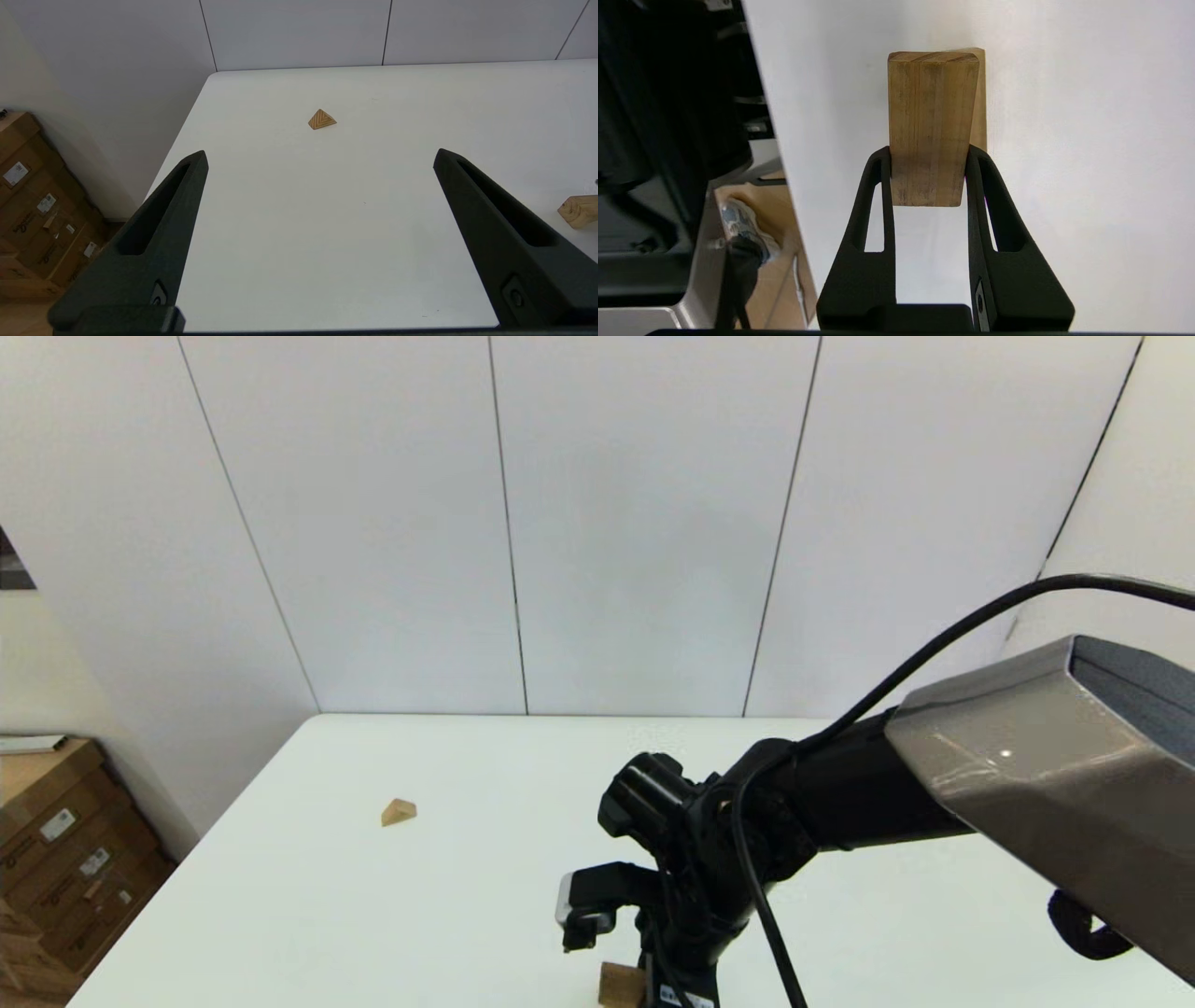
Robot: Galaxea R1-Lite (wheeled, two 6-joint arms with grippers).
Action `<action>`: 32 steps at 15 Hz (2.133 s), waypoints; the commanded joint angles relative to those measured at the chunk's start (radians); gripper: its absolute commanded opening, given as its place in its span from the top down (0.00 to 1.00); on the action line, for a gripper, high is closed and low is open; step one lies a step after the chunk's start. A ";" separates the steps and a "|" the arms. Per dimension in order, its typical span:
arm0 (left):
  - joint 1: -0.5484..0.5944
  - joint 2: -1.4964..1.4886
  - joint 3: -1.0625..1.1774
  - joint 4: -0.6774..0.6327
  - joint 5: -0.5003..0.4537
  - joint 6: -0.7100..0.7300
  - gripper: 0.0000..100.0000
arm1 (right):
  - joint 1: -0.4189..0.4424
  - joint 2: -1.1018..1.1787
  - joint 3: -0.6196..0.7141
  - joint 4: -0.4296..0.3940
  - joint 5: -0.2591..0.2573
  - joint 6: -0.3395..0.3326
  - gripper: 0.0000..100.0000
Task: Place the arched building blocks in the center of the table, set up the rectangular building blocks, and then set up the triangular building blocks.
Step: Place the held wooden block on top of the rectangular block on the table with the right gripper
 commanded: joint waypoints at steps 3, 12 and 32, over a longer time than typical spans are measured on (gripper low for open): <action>0.000 0.000 0.000 -0.001 0.001 0.000 0.00 | 0.000 0.060 -0.019 0.003 -0.035 -0.004 1.00; 0.000 0.000 0.000 0.001 0.001 0.000 0.00 | -0.003 0.072 -0.068 0.008 -0.107 -0.011 1.00; 0.000 0.000 0.000 -0.001 0.001 0.000 0.00 | 0.032 0.083 -0.105 0.097 -0.150 -0.074 1.00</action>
